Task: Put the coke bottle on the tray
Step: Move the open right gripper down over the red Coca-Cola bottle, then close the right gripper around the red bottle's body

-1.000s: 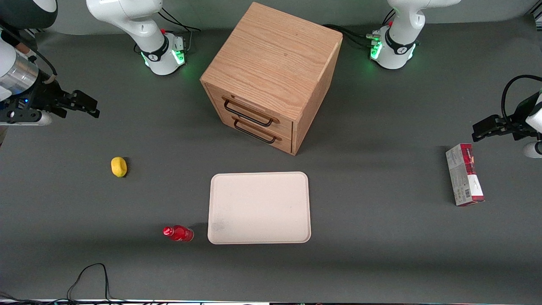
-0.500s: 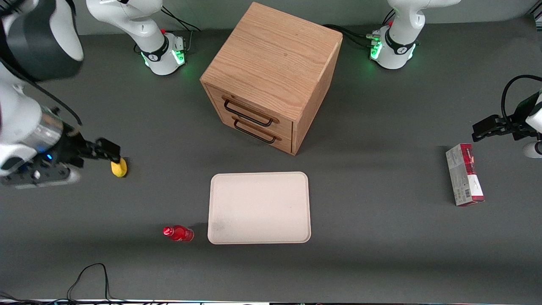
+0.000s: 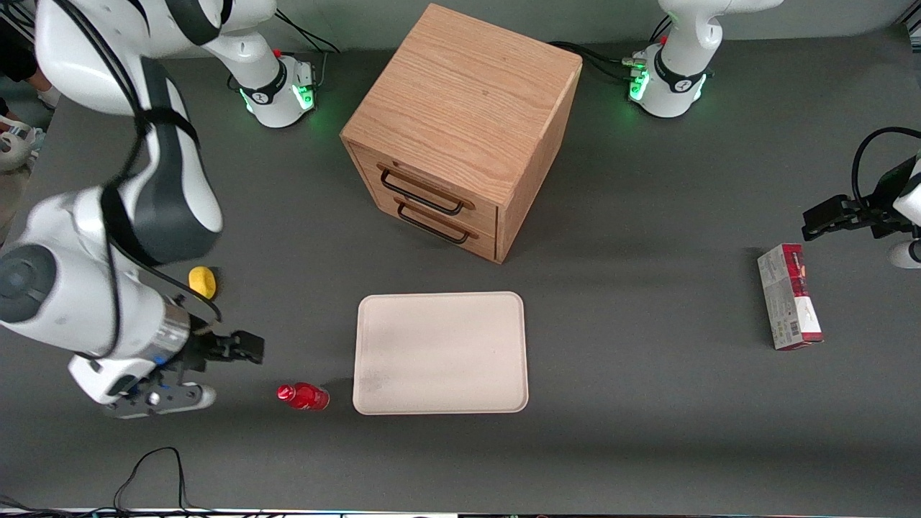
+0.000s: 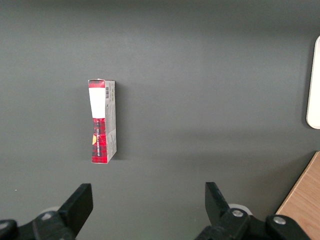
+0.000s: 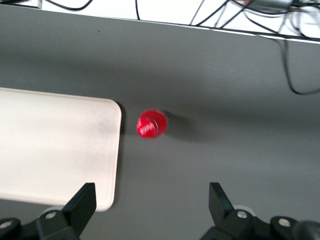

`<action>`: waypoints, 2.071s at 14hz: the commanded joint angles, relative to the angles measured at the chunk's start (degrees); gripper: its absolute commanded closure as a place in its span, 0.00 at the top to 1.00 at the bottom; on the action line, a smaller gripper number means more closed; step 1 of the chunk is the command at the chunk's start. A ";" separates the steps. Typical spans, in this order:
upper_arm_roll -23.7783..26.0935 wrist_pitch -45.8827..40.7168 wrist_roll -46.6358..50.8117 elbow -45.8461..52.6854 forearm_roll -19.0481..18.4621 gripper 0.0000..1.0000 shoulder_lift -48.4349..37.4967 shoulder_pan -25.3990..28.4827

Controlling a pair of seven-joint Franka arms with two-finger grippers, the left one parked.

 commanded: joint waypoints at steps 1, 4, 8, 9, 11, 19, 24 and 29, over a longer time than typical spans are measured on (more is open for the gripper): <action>-0.06 4.48 -0.73 3.89 0.41 1.00 6.46 1.12; -0.06 7.31 -0.81 3.71 -0.90 1.00 9.72 1.64; -0.14 8.63 -0.99 3.01 -1.43 0.99 11.40 1.73; -0.23 8.63 -0.90 2.40 -1.43 0.97 11.49 1.73; -0.23 8.72 -1.51 2.13 -1.43 0.94 11.49 1.65; -0.58 10.04 -3.45 1.51 -1.43 0.24 11.75 1.21; -0.67 9.34 -3.36 1.69 -2.91 0.12 10.62 1.12; -0.06 -3.12 -3.54 2.92 -3.19 0.13 1.75 1.03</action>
